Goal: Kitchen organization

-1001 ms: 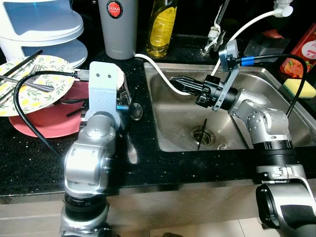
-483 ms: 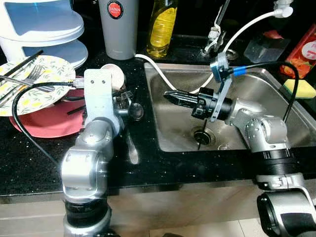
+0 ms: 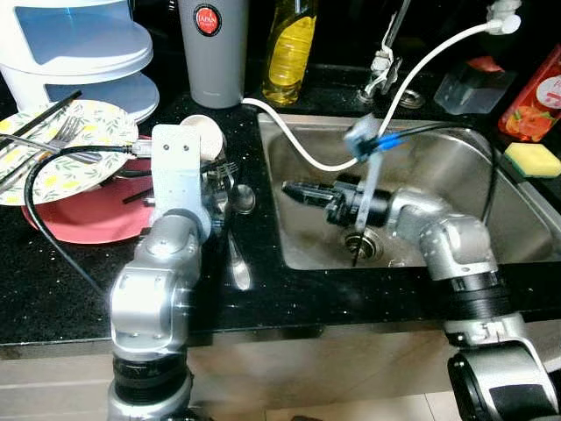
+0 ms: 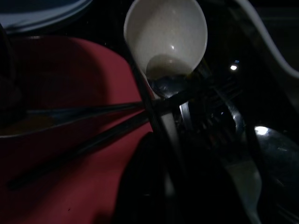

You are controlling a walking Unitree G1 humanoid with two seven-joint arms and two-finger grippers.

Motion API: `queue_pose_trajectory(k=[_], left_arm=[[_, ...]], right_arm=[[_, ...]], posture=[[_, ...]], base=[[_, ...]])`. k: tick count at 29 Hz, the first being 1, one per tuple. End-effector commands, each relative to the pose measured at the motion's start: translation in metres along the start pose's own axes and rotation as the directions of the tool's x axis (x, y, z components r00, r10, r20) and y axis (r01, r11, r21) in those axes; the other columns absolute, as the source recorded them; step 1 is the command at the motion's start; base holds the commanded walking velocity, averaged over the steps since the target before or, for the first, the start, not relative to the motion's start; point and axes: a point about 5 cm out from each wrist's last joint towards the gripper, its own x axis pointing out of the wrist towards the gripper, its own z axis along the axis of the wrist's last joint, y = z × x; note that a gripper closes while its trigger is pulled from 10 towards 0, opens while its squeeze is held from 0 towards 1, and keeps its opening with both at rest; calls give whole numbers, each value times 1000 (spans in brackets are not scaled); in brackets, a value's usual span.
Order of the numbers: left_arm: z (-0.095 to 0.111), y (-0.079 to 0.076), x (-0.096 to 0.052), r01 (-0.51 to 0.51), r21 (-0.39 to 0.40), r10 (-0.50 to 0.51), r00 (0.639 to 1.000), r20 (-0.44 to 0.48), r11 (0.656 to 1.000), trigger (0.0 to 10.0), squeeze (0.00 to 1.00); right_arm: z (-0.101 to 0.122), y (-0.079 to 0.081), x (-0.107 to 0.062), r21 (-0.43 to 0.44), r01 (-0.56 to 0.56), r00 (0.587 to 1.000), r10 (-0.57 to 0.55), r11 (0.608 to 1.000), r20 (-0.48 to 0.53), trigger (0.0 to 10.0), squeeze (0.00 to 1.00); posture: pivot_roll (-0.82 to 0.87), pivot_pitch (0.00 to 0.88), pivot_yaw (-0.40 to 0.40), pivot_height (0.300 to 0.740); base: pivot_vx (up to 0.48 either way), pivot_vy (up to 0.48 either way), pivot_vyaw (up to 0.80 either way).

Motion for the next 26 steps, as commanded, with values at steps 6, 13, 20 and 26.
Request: queue_pose_trajectory(k=[6, 13, 20, 26], left_arm=[[-12, -3, 4, 19, 12, -19, 998, -66, 1000, 0, 0], [3, -8, 2, 42, 41, -43, 999, 14, 998, 0, 0], [40, -25, -10, 91, 176, -133, 961, 243, 980, 6078, 0], [47, -31, -10, 111, 203, -163, 950, 265, 973, 10000, 0]], right_arm=[[5, -2, 0, 38, 63, 996, -60, 997, -69, 10000, 0], [19, -4, -8, 8, 47, 997, -46, 999, -54, 10000, 0], [60, -15, -25, 34, 120, 988, -122, 992, 99, 10000, 0], [74, -23, -38, 101, 139, 976, -154, 985, 152, 10000, 0]], posture=[[219, 0, -103, 740], [218, 0, -100, 740], [210, 0, -86, 740], [206, 0, -71, 740]], base=[[0, 0, 0], [0, 0, 0], [0, 0, 0], [0, 0, 0]])
